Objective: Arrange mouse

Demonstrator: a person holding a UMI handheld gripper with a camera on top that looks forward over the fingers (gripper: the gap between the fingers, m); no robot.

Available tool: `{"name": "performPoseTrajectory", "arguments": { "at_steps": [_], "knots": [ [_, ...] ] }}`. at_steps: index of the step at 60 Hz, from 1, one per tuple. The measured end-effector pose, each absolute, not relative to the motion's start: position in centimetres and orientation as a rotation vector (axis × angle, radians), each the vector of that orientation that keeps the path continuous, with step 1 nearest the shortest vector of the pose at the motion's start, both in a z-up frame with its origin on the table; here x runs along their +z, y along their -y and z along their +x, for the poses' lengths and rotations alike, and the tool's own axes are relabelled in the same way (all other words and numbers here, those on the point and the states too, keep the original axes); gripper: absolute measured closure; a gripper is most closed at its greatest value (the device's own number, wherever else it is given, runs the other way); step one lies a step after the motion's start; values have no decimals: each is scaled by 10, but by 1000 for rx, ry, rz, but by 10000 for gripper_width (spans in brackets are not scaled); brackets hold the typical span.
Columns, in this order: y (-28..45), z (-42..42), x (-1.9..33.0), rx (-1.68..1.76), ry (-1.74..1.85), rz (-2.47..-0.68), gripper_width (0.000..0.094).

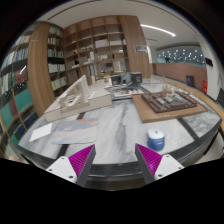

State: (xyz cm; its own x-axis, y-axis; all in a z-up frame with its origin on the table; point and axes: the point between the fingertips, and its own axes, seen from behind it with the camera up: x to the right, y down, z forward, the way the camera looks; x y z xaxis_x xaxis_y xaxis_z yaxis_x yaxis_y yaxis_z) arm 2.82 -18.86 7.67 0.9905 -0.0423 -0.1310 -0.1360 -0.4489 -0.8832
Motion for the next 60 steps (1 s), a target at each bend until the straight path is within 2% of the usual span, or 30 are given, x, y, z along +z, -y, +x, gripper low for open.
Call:
{"name": "performPoseTrajectory", "arguments": {
  "at_steps": [10,19,22,23,24,25,28,32,37,40,44,50,54,57,60],
  "knots": [
    [142,155,49,-96,-191,-2032,121],
    [107,191,21,-18,-292,-2040,124],
    [99,194,11,9,-322,-2046,153],
    [97,192,7,25,-328,-2050,111],
    [96,190,2,45,-331,-2056,191],
    [96,187,-3,63,-334,-2067,163],
    [94,194,-2,12,-318,-2034,375],
    [97,193,-2,-4,-319,-2027,405],
    [104,194,0,-9,-403,-2048,497],
    [106,183,14,-14,-388,-2055,515],
    [100,153,55,-67,-283,-2007,538],
    [77,61,120,-29,-159,-1928,541],
    [51,-7,149,-6,-100,-1872,542],
    [35,-52,150,8,-44,-1859,543],
    [18,-99,129,47,-18,-1897,542]
  ]
}}
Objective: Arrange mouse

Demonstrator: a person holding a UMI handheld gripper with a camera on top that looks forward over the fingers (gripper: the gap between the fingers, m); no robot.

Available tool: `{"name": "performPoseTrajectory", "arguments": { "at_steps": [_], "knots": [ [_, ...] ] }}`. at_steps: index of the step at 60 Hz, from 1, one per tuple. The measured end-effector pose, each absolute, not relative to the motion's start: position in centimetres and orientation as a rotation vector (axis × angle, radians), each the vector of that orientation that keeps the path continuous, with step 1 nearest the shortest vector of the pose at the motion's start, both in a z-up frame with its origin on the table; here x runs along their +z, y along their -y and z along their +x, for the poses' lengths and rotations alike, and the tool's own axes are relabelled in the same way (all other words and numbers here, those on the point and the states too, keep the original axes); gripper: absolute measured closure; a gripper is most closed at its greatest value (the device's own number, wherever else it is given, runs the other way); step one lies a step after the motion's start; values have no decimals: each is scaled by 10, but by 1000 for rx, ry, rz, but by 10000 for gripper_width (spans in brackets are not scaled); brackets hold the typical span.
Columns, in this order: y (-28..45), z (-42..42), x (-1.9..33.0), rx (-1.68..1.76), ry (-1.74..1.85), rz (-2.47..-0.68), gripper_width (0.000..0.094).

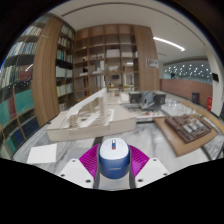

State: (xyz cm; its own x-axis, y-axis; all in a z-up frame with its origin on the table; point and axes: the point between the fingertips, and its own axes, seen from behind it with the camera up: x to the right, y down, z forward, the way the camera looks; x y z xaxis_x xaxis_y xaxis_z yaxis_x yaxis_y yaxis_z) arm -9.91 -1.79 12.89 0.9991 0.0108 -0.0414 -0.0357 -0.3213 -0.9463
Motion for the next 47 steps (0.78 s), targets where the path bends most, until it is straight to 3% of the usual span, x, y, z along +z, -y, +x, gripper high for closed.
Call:
{"name": "performPoseTrajectory", "arguments": {
  "at_steps": [7,15,17,18,25,27,28,29,30,31,32,33,47],
  "knots": [
    [1,-167,66,98,38,-1994,541],
    [0,-185,5,23,71,-2118,513],
    [1,-187,-4,23,77,-2140,548],
    [0,-187,-5,27,74,-2132,493],
    [1,-187,-8,111,26,-2170,353],
    [4,-189,-14,155,1,-2213,237],
    [7,-189,-10,184,-8,-2210,258],
    [10,-189,-6,206,-16,-2206,222],
    [13,-189,-2,224,-22,-2203,130],
    [16,-188,2,235,-25,-2200,212],
    [21,-186,6,240,-23,-2197,119],
    [25,-183,10,239,-18,-2193,100],
    [107,-119,49,230,14,-2160,107]
  ]
}}
